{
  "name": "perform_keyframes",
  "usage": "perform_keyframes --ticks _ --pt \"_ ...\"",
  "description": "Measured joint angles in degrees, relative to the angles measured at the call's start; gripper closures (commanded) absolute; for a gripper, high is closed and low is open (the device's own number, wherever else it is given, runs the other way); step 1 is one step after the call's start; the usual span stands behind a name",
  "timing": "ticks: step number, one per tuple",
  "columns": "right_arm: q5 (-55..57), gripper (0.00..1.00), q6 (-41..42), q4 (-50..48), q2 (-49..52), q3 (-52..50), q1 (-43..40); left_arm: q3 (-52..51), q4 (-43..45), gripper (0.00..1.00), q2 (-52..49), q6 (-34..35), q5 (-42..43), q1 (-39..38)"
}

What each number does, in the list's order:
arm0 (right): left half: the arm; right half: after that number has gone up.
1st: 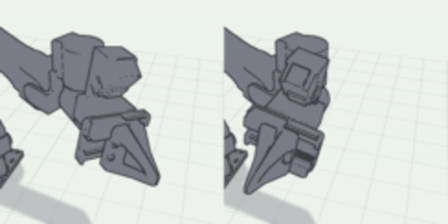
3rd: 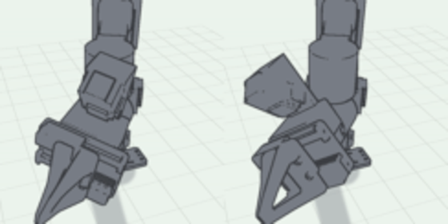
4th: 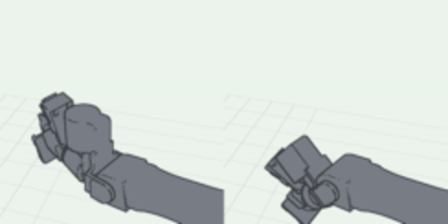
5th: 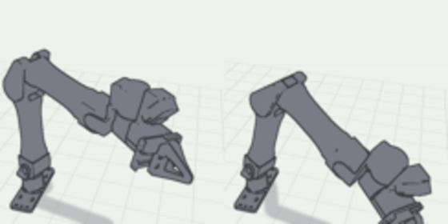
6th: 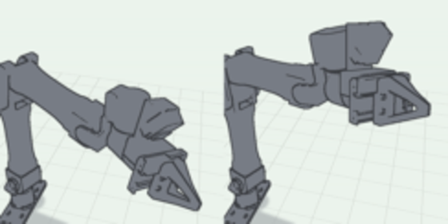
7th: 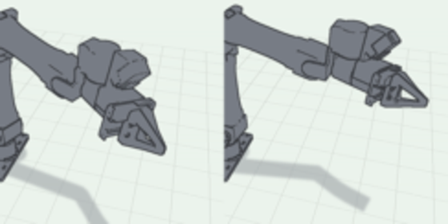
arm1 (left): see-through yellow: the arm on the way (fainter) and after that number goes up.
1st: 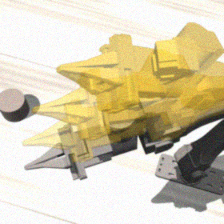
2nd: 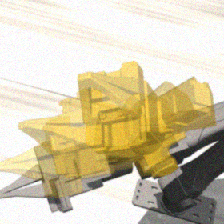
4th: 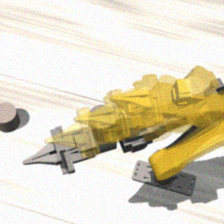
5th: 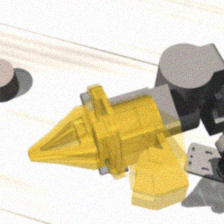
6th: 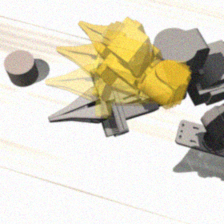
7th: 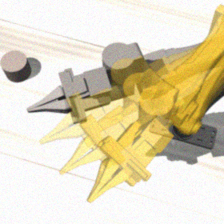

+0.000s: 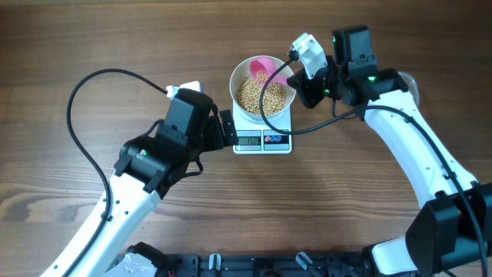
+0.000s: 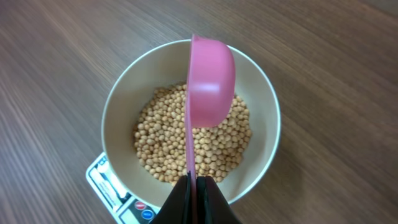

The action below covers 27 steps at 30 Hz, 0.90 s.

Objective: Scoop item into bowl and weigh 150g on scale
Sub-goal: 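Tilt the scoop slowly over the bowl to trickle in a few beans, then move the pink scoop back toward the bean tub with the right gripper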

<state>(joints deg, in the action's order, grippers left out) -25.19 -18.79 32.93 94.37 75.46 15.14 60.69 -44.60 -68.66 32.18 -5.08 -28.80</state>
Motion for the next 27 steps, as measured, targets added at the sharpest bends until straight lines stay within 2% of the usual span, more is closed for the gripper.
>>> perform_keyframes --ticks 6,18,23,27 --pt "-3.21 0.96 3.78 -0.85 0.0 0.0 -0.02 0.0 0.0 0.0 0.0 0.0 0.0 0.0" --pt "-3.56 0.96 6.14 -1.49 0.0 0.0 -1.73 0.0 0.0 0.0 0.0 0.0 0.0 0.0" --pt "-6.99 0.96 16.26 -8.28 -0.11 0.0 -3.98 0.0 0.0 0.0 0.0 0.0 0.0 0.0" --pt "-13.81 0.96 24.57 -11.98 -0.33 0.0 -11.23 0.0 0.0 0.0 0.0 0.0 0.0 0.0"
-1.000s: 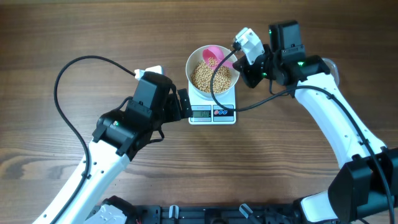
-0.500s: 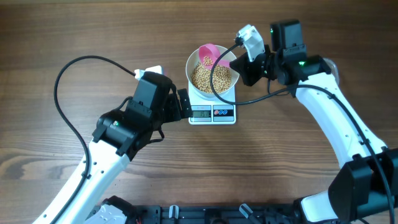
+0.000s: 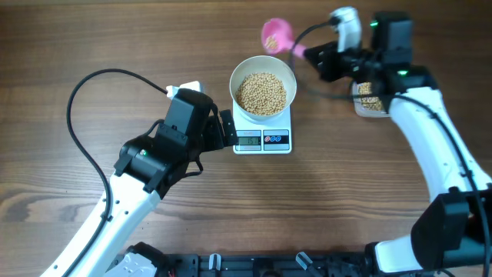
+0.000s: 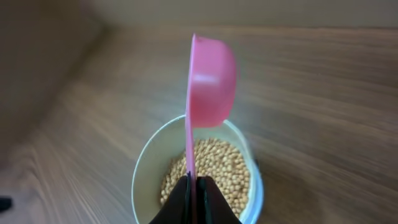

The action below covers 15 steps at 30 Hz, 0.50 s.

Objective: Scoop item into bowl and weigh 150g on scale
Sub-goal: 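Move the pink scoop back toward the bean tub with the right gripper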

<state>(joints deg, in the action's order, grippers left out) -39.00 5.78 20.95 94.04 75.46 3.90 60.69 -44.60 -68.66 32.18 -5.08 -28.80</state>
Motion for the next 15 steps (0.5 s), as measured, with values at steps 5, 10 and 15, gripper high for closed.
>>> perform_keyframes --ticks 5,10,15 --pt "-3.8 0.96 5.55 2.62 -0.2 0.0 -10.67 0.0 0.0 0.0 0.0 0.0 0.0 0.0" --pt "-4.46 0.96 3.98 5.92 -0.55 0.0 -20.79 0.0 0.0 0.0 0.0 0.0 0.0 0.0" --pt "-4.02 0.96 -3.43 11.04 -5.88 0.0 -27.61 0.0 0.0 0.0 0.0 0.0 0.02 0.0"
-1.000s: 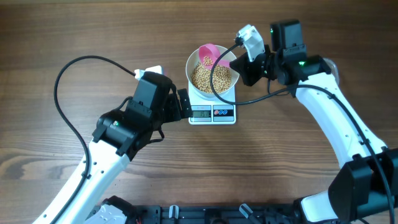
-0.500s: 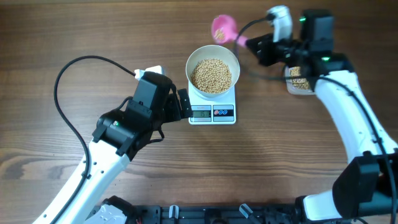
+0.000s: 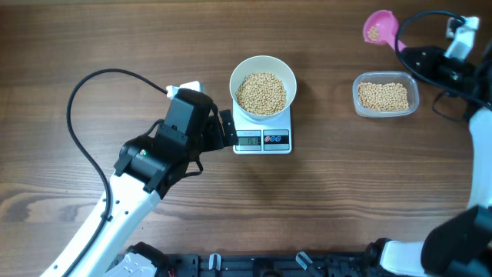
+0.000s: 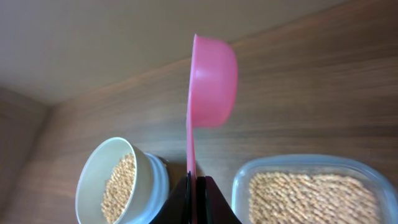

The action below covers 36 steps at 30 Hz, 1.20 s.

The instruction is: Scoop item into bowl and weigh 150g on scale

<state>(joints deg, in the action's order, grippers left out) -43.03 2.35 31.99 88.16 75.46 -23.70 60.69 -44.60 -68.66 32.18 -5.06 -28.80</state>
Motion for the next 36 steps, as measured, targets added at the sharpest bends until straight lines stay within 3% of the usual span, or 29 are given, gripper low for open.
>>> perform_keyframes --ticks 7,13,25,30,36 --pt "13.53 0.96 -14.29 15.61 -3.23 0.09 -0.83 0.0 0.0 0.0 0.0 0.0 -0.02 0.0" --pt "28.59 0.96 -21.44 16.46 -3.23 0.09 0.02 0.0 0.0 0.0 0.0 0.0 -0.02 0.0" --pt "52.26 0.96 -34.64 15.52 -3.23 0.09 15.39 0.0 0.0 0.0 0.0 0.0 -0.02 0.0" --pt "51.45 0.96 -33.2 15.43 -3.23 0.09 16.33 0.0 0.0 0.0 0.0 0.0 -0.02 0.0" --pt "30.29 0.96 -26.16 12.92 -3.23 0.09 16.39 0.0 0.0 0.0 0.0 0.0 -0.02 0.0"
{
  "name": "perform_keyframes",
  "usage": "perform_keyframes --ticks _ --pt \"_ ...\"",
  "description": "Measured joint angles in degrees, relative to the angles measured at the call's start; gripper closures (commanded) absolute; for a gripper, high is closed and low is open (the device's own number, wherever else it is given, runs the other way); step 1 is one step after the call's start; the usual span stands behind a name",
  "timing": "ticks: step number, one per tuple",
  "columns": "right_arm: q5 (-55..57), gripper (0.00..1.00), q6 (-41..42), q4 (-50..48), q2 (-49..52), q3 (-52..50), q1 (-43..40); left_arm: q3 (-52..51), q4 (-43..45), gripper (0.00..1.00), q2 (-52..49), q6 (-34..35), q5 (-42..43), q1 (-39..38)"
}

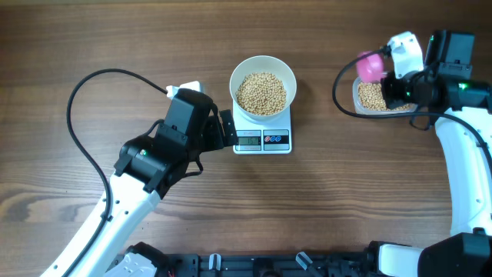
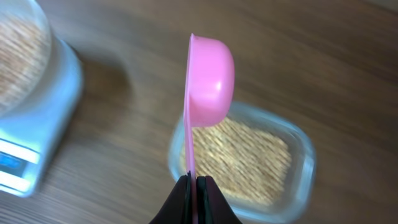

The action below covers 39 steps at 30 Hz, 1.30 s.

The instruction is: Scoop item into bowl and weigh 150g on scale

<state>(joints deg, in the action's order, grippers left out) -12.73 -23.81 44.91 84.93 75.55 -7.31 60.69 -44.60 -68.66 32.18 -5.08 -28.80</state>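
Note:
A white bowl [image 1: 263,91] of soybeans stands on the white scale [image 1: 263,140] at the table's middle. The scale [image 2: 28,134] also shows blurred at the left of the right wrist view. My right gripper [image 2: 194,180] is shut on the handle of the pink scoop [image 2: 208,81], which is turned on its side above the clear tub of soybeans [image 2: 242,158]. Seen from overhead, the scoop [image 1: 370,65] hangs over the left end of the tub [image 1: 378,96]. My left gripper [image 1: 228,129] rests against the scale's left side; its jaws are hard to read.
A black cable [image 1: 92,92] loops over the table left of my left arm. Another cable [image 1: 342,92] hangs from the right wrist between the scale and the tub.
My right gripper has carried the pink scoop from the far right back corner of the table to a spot over the left end of the bean tub. The left arm has stayed put.
The scoop was first tipped over the bowl on the scale, held by my right gripper. Then it was behind the bowl, later at the far right beyond the tub with some beans in it. Now it hangs over the tub.

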Motion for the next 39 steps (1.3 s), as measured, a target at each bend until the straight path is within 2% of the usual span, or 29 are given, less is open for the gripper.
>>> perform_keyframes --ticks 4,7,8,11,13,18,24,30,39 --pt "-11.91 0.96 3.69 -4.7 0.0 -0.04 0.0 0.0 0.0 0.0 0.0 0.0 0.0 0.0" --pt "-22.99 0.96 6.43 -12.35 0.0 -0.17 0.0 0.0 -0.02 0.0 0.0 0.0 0.0 0.0" --pt "-27.54 0.96 8.7 -17.9 0.0 -0.17 0.02 0.0 0.02 0.0 0.0 0.0 0.0 0.0" --pt "-33.68 0.96 14.12 -25.77 0.0 -0.09 0.76 0.0 0.04 0.0 0.0 0.0 0.0 0.0" --pt "-35.45 0.96 16.68 -27.74 0.02 -0.09 2.49 0.0 0.0 0.0 0.0 0.0 0.0 0.0" --pt "-34.38 0.96 18.6 -23.65 1.6 -0.09 9.25 0.0 -0.02 0.0 0.0 0.0 0.0 0.0" --pt "-26.12 0.96 12.24 -13.46 4.26 -0.09 14.4 0.0 0.0 0.0 0.0 0.0 0.0 0.0" --pt "-18.21 0.96 7.23 -12.31 4.28 -0.09 15.85 0.0 0.0 0.0 0.0 0.0 0.0 0.0" --pt "-15.1 0.96 4.96 -12.02 5.03 -0.09 20.41 0.0 0.0 0.0 0.0 0.0 0.0 0.0"
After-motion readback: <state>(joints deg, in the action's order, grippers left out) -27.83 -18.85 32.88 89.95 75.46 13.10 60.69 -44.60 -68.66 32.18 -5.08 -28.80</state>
